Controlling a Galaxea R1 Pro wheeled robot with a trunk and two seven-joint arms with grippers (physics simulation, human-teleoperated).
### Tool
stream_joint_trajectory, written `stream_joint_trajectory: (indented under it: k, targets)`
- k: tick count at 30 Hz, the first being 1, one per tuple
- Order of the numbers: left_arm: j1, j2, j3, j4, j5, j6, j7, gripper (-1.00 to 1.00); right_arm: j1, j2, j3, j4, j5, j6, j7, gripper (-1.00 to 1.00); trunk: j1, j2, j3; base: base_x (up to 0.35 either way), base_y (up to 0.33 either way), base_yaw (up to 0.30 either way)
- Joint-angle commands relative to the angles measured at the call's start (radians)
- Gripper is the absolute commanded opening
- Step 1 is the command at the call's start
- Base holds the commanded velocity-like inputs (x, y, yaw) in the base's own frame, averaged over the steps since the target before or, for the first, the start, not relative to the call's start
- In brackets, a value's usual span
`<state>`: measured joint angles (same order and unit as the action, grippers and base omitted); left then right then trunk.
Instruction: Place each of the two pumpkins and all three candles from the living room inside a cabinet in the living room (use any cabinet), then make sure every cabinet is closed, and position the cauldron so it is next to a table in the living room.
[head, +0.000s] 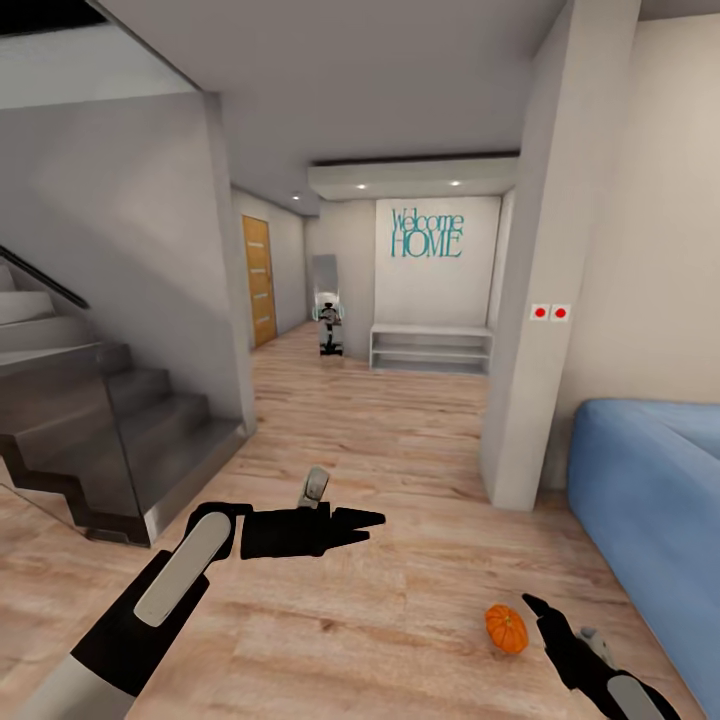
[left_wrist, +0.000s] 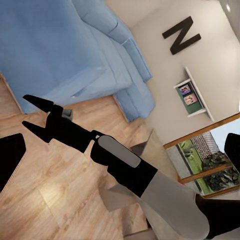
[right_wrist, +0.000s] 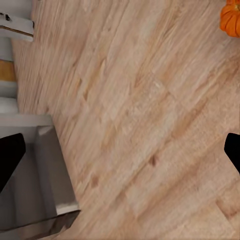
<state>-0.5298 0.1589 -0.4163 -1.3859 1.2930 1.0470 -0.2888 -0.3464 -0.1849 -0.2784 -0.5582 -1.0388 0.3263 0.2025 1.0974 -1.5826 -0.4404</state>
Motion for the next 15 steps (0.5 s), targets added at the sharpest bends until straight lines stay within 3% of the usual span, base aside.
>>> stream_joint_trajectory:
  k: [1,5,15]
  targets:
    - [-0.001,0.001,-0.001,0.0,-0.009,0.0,-0.01,1.0,-0.001,0.001,-0.005,0.0,-0.004,0.007,0.012,1.0,0.001,-0.001,-0.001,0.337,0.0,0.0]
    - [-0.001,0.001,-0.001,0.001,-0.009,0.0,-0.01,1.0,0.001,0.0,-0.007,0.002,-0.004,0.007,0.069,1.0,0.001,-0.001,-0.001,0.337,0.0,0.0]
    - [-0.001,0.001,-0.002,-0.002,-0.008,0.0,-0.02,1.0,0.001,-0.015,-0.008,0.009,-0.006,0.008,0.075,1.0,0.001,-0.001,-0.001,0.337,0.0,0.0]
